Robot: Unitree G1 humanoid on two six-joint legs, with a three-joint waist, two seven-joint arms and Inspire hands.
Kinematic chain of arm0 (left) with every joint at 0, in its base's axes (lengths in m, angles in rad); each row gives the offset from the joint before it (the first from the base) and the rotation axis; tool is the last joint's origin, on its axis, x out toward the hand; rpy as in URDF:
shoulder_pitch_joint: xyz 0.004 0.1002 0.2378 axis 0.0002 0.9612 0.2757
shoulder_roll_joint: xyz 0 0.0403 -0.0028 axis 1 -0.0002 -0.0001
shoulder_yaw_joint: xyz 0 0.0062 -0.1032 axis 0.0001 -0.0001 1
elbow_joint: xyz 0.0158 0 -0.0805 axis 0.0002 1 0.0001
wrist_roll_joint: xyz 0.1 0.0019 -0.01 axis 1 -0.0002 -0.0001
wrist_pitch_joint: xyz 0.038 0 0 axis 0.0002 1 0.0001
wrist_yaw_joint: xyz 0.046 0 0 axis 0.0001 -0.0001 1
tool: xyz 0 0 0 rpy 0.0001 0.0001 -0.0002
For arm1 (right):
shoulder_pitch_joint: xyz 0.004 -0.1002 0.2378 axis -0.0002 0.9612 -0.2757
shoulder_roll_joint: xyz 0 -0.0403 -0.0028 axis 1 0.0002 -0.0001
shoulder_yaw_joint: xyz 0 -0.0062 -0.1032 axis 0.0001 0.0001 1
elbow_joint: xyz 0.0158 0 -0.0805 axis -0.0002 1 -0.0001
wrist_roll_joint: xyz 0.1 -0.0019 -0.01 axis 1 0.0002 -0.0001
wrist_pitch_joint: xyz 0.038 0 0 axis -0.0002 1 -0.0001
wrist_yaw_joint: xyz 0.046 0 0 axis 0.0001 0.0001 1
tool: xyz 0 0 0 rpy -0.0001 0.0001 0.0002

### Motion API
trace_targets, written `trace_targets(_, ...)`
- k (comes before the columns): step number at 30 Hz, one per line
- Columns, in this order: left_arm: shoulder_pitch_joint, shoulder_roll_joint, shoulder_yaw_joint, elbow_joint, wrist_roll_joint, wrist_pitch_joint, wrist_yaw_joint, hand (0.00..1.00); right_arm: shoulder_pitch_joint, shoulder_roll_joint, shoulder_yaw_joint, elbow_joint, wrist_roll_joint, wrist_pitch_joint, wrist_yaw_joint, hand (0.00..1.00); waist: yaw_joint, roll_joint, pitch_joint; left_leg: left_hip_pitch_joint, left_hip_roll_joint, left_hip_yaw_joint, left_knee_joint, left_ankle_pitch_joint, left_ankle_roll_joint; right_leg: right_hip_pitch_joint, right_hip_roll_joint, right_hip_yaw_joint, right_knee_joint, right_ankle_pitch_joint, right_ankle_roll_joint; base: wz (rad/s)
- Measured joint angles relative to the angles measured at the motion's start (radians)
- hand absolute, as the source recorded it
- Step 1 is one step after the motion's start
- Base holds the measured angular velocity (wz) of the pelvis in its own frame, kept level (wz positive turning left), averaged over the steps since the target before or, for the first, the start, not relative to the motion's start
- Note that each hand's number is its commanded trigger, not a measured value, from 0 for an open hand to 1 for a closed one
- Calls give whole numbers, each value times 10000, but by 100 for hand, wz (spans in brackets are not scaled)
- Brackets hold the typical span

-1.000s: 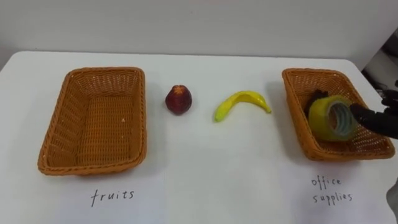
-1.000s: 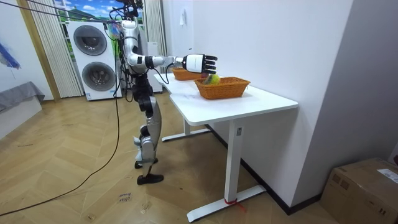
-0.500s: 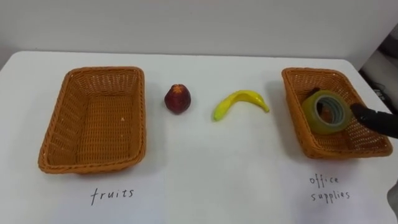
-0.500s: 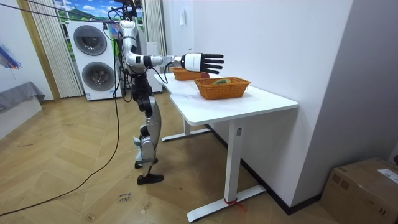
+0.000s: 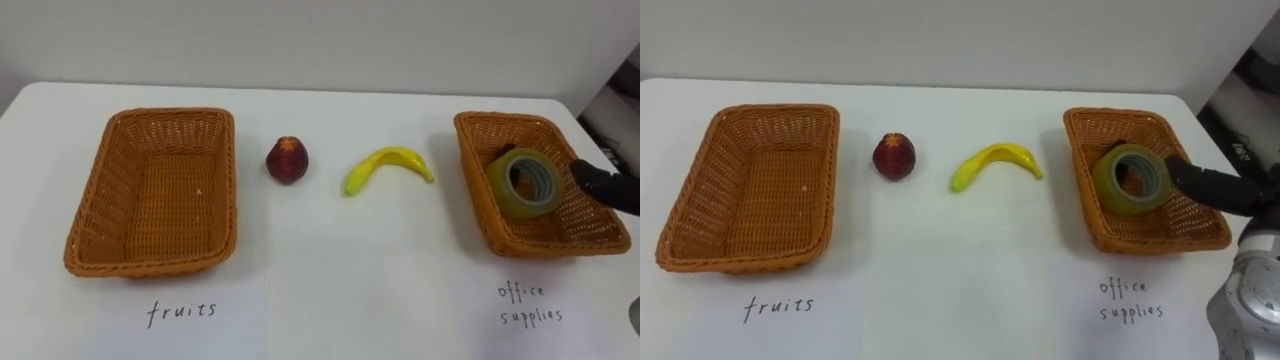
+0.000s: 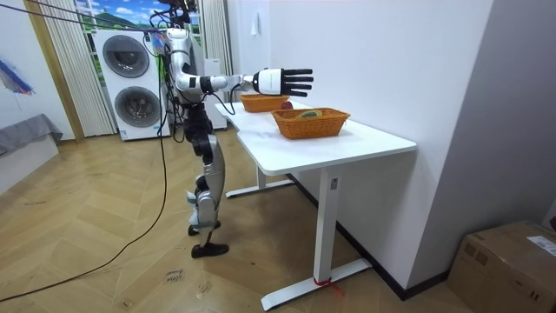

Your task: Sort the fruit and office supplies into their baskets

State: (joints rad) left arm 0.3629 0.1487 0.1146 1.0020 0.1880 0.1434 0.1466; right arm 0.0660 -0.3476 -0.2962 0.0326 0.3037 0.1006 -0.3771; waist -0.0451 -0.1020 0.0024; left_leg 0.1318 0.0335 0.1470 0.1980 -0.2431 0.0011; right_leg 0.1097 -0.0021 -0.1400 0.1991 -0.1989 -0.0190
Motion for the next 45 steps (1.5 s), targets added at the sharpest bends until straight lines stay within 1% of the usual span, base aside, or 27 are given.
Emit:
trace_targets(5,-3,1,1,-8,-4,-1,0,0,0,1,13,0,1,0,123,0,18,-14,10,115,-8,-1,-13,-1,0,163,6,-3,-129,1,0,0)
trace_targets(10,-28,-2,6,-19,26,-9,-23,0,-4,0,10,-128,-26,0,294,0,73,-11,-12,127,-26,-72,-2,-1,0,159,2,-21,-145,1,1,0)
trace_targets(13,-38,1,31,-41,30,-29,-23,0,-19,0,4,-322,-37,-1,299,0,169,-4,-26,130,-39,-88,13,0,1,175,-7,-29,-142,0,3,0)
trace_targets(14,-36,1,64,-45,39,-59,-23,0,-20,0,5,-473,-34,-5,300,0,218,-6,-23,137,-39,-89,16,0,1,194,-7,-27,-142,0,3,0)
trace_targets(16,-30,29,97,-109,42,-94,-22,0,-21,1,10,-600,-29,-138,300,0,261,8,-2,117,-40,-98,13,-1,1,231,-12,-21,-156,-2,6,2)
trace_targets(17,-46,62,94,-123,41,-166,-19,0,-48,0,18,-707,-31,-163,302,0,305,32,22,103,-43,-119,9,-1,1,214,-12,-4,-141,-8,12,4)
trace_targets(18,-49,70,96,-122,42,-209,-17,0,-99,1,20,-747,-31,-164,304,0,342,35,24,86,-44,-124,4,-1,2,196,-11,1,-139,-9,13,0)
trace_targets(20,-56,119,96,-99,36,-287,-5,0,-481,-4,17,-791,-31,-175,276,0,387,47,27,0,-50,-129,2,1,4,128,-9,6,-127,-7,13,0)
trace_targets(22,-15,178,101,-81,63,-286,23,0,-703,-16,17,-794,-64,-179,222,0,443,53,24,10,-51,-138,0,1,4,111,-8,-31,-112,-6,13,0)
trace_targets(25,-12,226,268,-125,450,-285,51,0,-1072,-41,27,-797,-244,-183,60,0,574,41,21,-53,-53,-150,-19,2,4,92,-2,-37,-113,-6,13,0)
trace_targets(26,-7,241,275,-162,470,-281,83,0,-1182,-49,57,-796,-255,-203,-44,0,653,7,-2,-79,-52,-131,-19,2,4,53,-2,-55,-108,-6,13,0)
trace_targets(28,-11,251,272,-231,463,-283,134,0,-1353,-51,155,-795,-265,-222,-177,0,718,8,0,-176,-51,-145,11,2,4,6,-11,-116,-108,-3,14,6)
trace_targets(29,-9,252,273,-248,444,-283,153,0,-1444,-62,287,-795,-330,-224,-217,0,737,-17,-24,-215,-53,-174,12,2,4,-29,-17,-164,-103,-1,15,9)
trace_targets(32,-15,252,274,-365,445,-283,164,0,-1498,-159,540,-796,-408,-249,-224,0,758,-30,-33,-340,-66,-300,31,4,5,-86,-56,-364,-107,-1,16,12)
trace_targets(34,-8,253,278,-386,446,-283,163,0,-1500,-164,615,-796,-622,-249,-222,0,780,-21,-32,-341,-77,-352,35,5,7,-82,-67,-416,-108,-1,17,10)
trace_targets(37,-9,264,290,-388,445,-282,147,0,-1501,-185,813,-802,-1381,-249,-116,0,785,-26,-31,-352,-83,-394,60,6,7,-79,-71,-424,-117,-1,17,1)
trace_targets(39,-21,275,303,-388,454,-284,9,0,-1521,-194,823,-811,-1946,-248,0,0,797,-40,-32,-382,-88,-398,60,7,8,-74,-76,-423,-113,-1,17,0)
trace_targets(43,-21,284,303,-385,469,-274,-198,0,-1701,-260,891,-846,-2552,-248,171,0,831,-80,-22,-421,-89,-401,82,7,9,-121,-72,-396,-98,0,17,-1)
trace_targets(45,-35,285,289,-385,466,-266,-224,0,-1795,-544,1345,-849,-2783,-248,281,0,834,-103,-26,-419,-86,-406,92,8,9,-156,-70,-383,-56,0,17,-2)
